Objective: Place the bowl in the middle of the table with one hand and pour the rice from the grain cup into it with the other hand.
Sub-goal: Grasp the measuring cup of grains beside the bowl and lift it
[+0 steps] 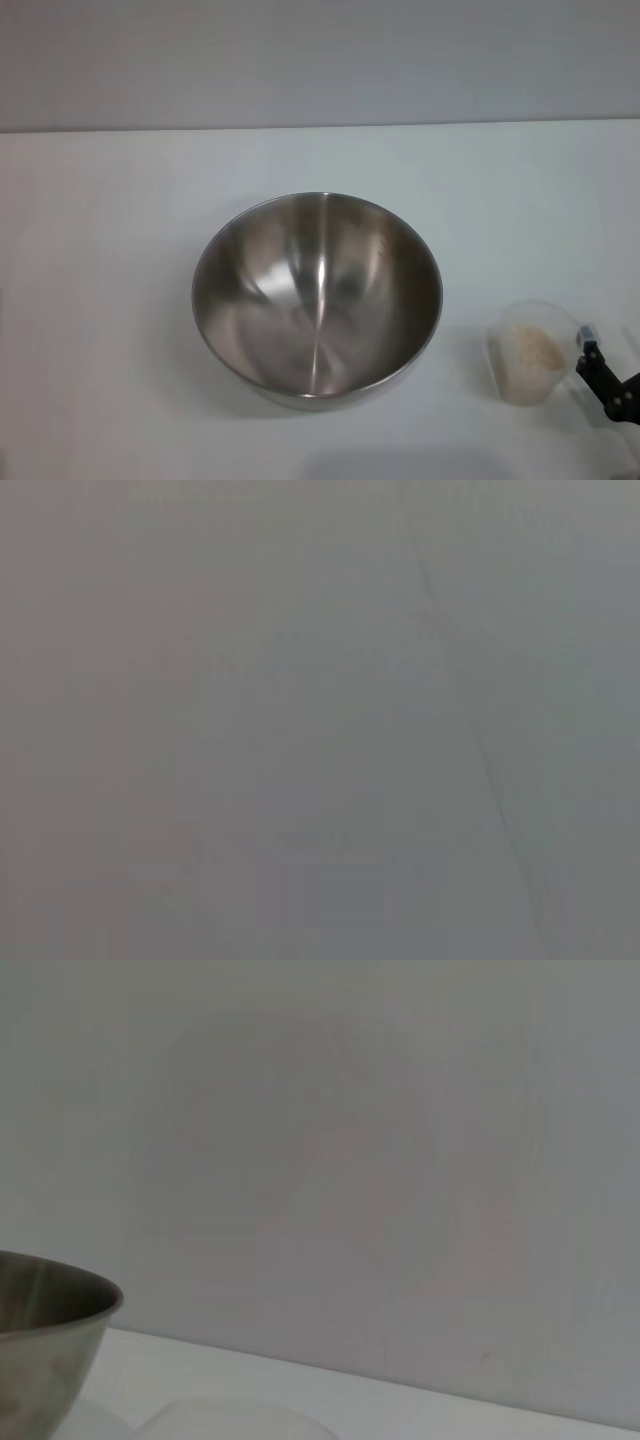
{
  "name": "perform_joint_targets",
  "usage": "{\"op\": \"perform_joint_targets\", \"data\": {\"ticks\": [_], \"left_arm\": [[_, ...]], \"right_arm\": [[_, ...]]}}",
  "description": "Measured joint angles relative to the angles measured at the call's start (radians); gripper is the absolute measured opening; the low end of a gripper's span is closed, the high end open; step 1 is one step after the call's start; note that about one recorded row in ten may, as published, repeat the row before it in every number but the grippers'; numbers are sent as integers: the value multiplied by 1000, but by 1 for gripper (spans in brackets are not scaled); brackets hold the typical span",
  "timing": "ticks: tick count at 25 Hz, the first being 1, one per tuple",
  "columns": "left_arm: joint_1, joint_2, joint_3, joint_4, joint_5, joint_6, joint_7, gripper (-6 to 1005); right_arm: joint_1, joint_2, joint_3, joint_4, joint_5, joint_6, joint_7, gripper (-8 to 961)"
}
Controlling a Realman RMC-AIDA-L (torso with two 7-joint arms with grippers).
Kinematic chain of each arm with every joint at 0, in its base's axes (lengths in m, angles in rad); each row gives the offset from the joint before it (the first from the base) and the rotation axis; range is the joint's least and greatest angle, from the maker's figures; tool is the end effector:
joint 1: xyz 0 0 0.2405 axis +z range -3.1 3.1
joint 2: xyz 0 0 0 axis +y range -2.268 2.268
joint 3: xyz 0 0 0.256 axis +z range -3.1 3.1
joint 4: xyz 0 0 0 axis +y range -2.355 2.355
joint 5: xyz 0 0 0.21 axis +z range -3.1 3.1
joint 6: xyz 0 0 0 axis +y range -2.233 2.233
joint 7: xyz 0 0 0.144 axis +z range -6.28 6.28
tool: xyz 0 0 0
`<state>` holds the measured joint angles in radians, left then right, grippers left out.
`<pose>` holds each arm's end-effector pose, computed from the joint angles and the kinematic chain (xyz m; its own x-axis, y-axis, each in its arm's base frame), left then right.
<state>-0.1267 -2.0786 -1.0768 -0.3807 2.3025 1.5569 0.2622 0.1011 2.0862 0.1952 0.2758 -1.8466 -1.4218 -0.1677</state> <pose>-0.3435 0.2441 0.0505 0.8434 -0.3376 0.4179 0.5173 0.3000 -0.8015 0.3544 0.1906 -0.0527 0.8234 0.0036 -0.5674 -0.5597 -0.1596 -0.8132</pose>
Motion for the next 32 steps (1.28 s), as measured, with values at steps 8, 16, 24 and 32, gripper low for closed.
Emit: {"op": "perform_joint_targets", "data": {"ticks": [8,16,24,32], "left_arm": [[-5,0,0,5,0,-9,0,682],[-6,0,0,5,0,-11,0,681],[-8,0,0,5,0,-21,0,681],[-9,0,0,6,0,-25,0,680]], "right_arm": [[25,1,-1,-5,1,37,35,775],[47,3,-1,-2,1,50,36,414],[58,3,-1,-1,1,55,34,149],[58,3,3,-4,1,57,36,44]]}}
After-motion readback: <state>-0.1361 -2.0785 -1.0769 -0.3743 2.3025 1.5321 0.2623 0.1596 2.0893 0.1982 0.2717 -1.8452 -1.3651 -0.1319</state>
